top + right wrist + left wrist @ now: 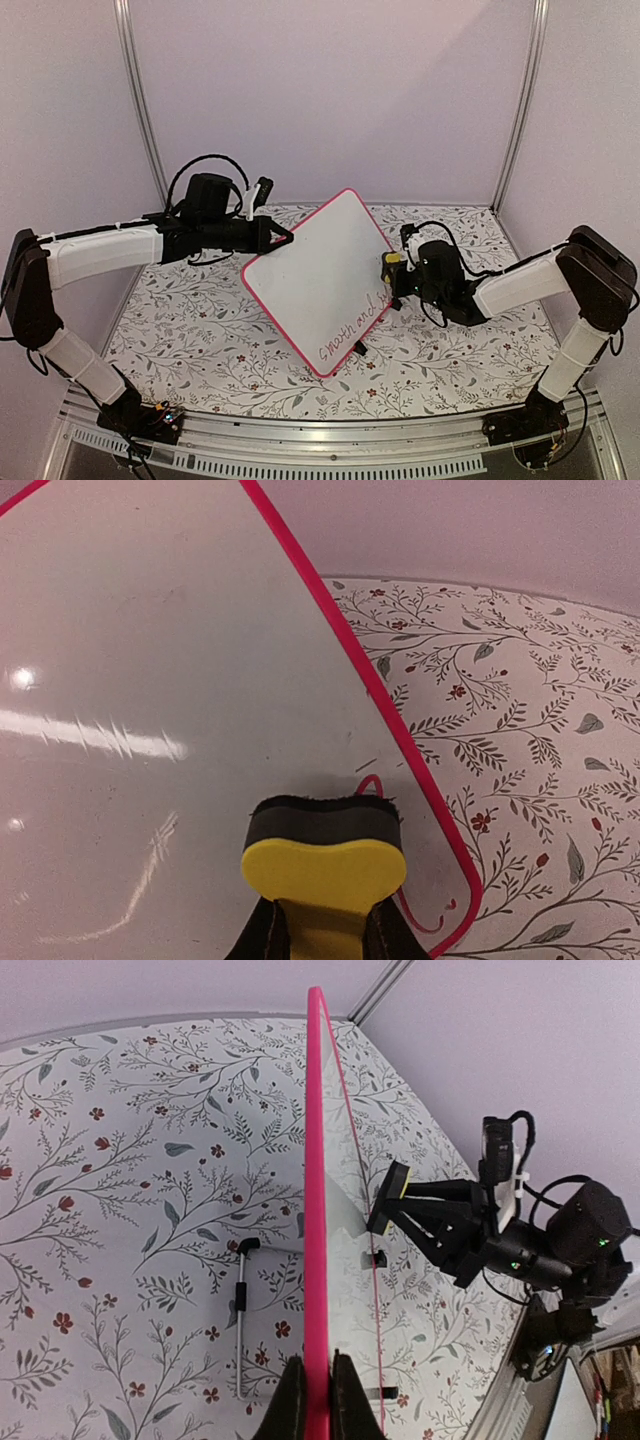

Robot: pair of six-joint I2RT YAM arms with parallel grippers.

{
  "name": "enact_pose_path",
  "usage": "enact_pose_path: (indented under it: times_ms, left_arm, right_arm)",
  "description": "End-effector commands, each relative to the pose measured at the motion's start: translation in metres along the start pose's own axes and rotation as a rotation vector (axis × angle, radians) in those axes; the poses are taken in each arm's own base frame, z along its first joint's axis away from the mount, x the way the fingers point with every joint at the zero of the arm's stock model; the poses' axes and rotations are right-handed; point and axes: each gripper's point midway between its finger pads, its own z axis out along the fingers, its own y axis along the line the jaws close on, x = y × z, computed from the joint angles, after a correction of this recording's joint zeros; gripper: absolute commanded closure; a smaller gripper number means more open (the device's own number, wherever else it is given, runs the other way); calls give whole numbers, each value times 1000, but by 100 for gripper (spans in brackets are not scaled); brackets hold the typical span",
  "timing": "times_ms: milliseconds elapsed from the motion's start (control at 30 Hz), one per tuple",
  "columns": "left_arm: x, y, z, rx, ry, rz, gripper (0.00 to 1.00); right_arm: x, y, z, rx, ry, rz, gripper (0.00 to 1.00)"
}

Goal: Erase the whiteboard
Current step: Erase the whiteboard at the center of the board.

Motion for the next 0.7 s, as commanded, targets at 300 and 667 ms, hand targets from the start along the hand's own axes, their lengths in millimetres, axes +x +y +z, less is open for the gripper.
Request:
enact_pose_path:
  times_ms: [300,667]
  left_arm:
    - [39,13,11,-49,115,69,100]
    - [39,12,11,-47,114,69,100]
  right_arm:
    - [10,-3,-12,-15,18,38,86]
    - [14,-3,-12,-18,24,47,86]
